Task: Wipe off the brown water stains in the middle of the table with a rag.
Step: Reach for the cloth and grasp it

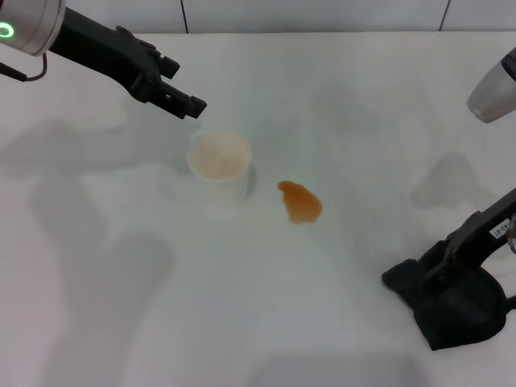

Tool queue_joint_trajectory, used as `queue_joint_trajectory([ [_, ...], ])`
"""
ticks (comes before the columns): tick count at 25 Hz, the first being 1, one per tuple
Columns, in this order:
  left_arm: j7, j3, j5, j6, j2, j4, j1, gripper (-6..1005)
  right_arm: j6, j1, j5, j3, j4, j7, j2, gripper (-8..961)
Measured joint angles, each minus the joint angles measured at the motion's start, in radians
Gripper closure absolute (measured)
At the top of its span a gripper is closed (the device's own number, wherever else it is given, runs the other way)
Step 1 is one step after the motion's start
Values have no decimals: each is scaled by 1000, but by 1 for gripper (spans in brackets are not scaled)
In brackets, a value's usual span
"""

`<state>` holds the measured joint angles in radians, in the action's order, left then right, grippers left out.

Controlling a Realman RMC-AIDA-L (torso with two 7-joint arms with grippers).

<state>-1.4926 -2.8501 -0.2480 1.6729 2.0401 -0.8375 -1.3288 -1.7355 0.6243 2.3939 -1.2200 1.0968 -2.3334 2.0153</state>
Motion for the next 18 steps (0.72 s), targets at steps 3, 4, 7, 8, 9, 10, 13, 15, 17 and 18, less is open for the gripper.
queue_joint_trajectory([
  [3, 0, 0, -2, -5, 4, 0, -3, 113, 13, 0, 2, -5, -11, 1, 0, 100],
  [4, 0, 0, -2, -6, 5, 0, -4, 113, 17, 1, 3, -10, -15, 1, 0, 104],
  [7, 0, 0, -3, -7, 6, 0, -5, 113, 29, 1, 7, -20, -28, 2, -1, 117],
  [8, 0, 0, -4, -7, 6, 0, -6, 113, 32, 2, 7, -23, -31, 3, -1, 121],
  [9, 0, 0, -4, -7, 6, 0, -6, 113, 35, 2, 7, -25, -34, 4, -2, 126],
  [10, 0, 0, -4, -7, 6, 0, -7, 113, 37, 2, 7, -28, -35, 5, -2, 130],
  [13, 0, 0, -5, -8, 7, 0, -7, 113, 39, 3, 8, -36, -35, 5, -2, 143],
  [15, 0, 0, -6, -8, 8, 0, -7, 113, 40, 3, 9, -38, -35, 5, -2, 151],
  [17, 0, 0, -7, -9, 8, 0, -7, 113, 41, 4, 9, -39, -35, 5, -2, 160],
  [18, -1, 0, -7, -9, 8, 0, -7, 113, 42, 5, 9, -39, -35, 5, -1, 164],
])
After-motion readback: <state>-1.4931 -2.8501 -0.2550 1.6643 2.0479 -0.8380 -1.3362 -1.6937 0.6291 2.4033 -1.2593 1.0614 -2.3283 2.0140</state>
